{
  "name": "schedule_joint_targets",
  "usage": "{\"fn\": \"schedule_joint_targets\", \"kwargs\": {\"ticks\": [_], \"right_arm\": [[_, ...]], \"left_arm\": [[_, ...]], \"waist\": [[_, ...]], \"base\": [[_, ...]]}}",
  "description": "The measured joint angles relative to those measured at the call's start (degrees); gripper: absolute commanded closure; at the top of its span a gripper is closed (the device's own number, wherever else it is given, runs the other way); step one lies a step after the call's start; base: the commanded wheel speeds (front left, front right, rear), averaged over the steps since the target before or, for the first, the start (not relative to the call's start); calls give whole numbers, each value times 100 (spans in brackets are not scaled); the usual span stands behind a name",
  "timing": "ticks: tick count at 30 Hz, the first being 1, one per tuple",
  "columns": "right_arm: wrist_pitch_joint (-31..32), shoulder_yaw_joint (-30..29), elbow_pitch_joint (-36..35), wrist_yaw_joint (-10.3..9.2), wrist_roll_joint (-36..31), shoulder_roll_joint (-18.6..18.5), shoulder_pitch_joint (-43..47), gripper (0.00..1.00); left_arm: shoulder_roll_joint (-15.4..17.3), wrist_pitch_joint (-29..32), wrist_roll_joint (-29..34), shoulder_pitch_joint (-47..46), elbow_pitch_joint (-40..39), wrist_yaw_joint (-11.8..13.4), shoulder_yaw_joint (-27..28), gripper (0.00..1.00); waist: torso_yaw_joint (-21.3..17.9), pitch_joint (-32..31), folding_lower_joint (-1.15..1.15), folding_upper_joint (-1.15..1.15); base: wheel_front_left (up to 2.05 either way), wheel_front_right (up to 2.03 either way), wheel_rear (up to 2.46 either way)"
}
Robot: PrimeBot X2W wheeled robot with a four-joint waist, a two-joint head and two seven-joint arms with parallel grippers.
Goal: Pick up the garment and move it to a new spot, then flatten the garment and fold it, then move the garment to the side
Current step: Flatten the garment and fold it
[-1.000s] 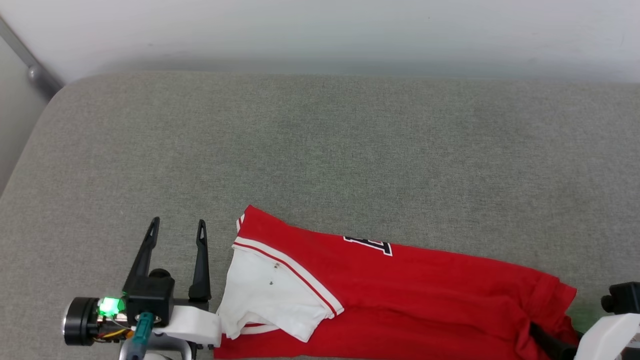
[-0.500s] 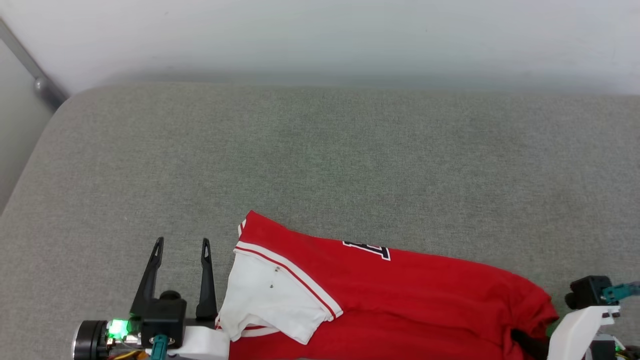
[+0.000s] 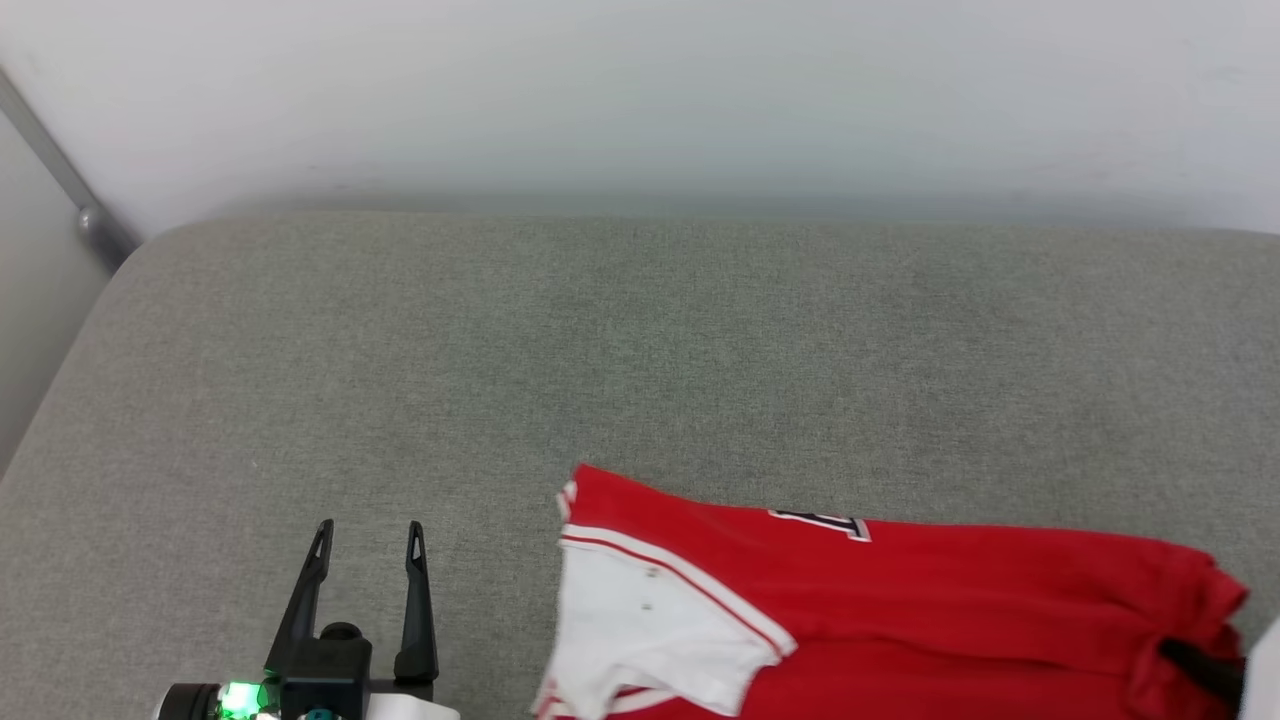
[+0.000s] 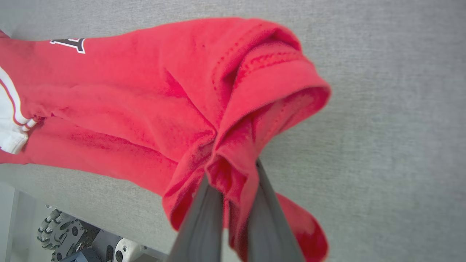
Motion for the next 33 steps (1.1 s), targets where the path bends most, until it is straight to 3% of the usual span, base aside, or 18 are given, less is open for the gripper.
{"fn": "schedule_joint_targets", "kwargs": {"ticks": [10, 18, 26, 33], "right_arm": [[346, -463, 387, -1, -212, -622, 67, 100], [546, -22, -951, -1, -308, -560, 124, 100], [943, 798, -2315, -1, -419, 102, -319, 100], [1067, 1859, -1963, -1, -669, 914, -1375, 100]], "left_arm": [[-188, 1, 192, 83, -40, -320, 167, 0], [-294, 1, 256, 101, -47, -482, 271, 0], [-396, 1, 312, 81, -80, -584, 343, 0], [-491, 1, 355, -91, -77, -679, 350, 0]], "waist": [[-4, -51, 0, 0], [8, -76, 0, 0], [40, 19, 0, 0], [94, 227, 0, 0]], "base": [[0, 0, 0], [0, 0, 0], [0, 0, 0], [0, 0, 0]]}}
